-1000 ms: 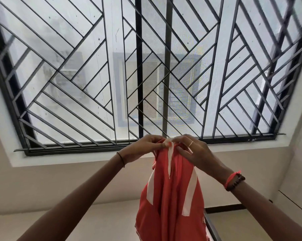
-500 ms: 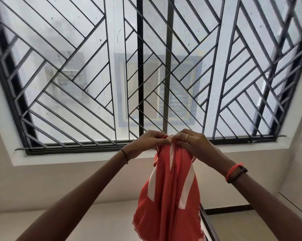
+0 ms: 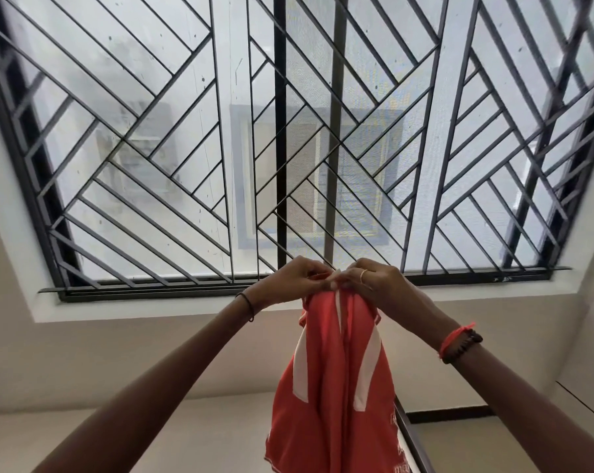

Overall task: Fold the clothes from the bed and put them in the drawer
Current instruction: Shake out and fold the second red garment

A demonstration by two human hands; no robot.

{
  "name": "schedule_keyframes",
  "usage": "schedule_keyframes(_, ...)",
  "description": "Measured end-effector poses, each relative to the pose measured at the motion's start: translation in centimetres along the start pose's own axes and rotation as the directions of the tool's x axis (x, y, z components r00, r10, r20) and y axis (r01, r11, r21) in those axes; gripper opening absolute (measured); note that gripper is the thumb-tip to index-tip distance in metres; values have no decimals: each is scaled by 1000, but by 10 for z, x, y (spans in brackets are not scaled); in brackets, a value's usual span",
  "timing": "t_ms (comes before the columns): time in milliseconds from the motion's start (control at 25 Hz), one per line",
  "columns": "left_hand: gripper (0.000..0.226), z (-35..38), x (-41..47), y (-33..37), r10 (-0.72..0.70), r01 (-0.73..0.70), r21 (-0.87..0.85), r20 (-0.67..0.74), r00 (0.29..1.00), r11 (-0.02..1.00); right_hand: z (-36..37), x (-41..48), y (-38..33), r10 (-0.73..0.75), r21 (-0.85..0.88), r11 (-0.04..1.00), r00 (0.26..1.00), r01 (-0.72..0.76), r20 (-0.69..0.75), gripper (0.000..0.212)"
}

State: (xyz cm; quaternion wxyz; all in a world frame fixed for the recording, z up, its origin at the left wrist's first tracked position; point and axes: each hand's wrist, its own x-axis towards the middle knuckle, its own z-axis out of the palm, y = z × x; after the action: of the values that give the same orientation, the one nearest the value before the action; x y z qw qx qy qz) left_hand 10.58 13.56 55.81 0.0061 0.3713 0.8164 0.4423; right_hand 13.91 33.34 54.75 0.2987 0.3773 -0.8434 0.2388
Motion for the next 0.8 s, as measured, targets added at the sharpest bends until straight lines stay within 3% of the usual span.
schedule_keyframes(200, 24, 5, 0, -7, -54, 50, -62, -61, 997, 997, 0, 5, -4, 6, -75, 997, 998, -1, 59, 29)
schedule_keyframes(280, 38, 6, 1, -12, -86, 78, -75, -113, 990, 994, -2, 5, -2, 116, 6, 993, 990, -117, 79, 30)
schedule_keyframes(400, 28, 6, 1, -9, -129, 120, -78, -130, 983, 990, 4, 4, 2, 190, 98, 974, 972, -204, 137, 11)
schedule_keyframes(520, 15, 4, 3, -10, -132, 130, -32, -75, 988, 991, 6, 3, 0, 245, 212, 935, 949, -286, 199, 28)
schedule_keyframes(600, 11, 2, 0, -11, -150, 147, -98, -23, 988, 984, 6, 5, -3, 232, 199, 943, 956, -266, 179, 16)
schedule_keyframes(800, 10, 0, -8, -10, -166, 167, -239, 26, 986, 956, 5, 0, -2, 16, 26, 1000, 998, -18, 64, 20)
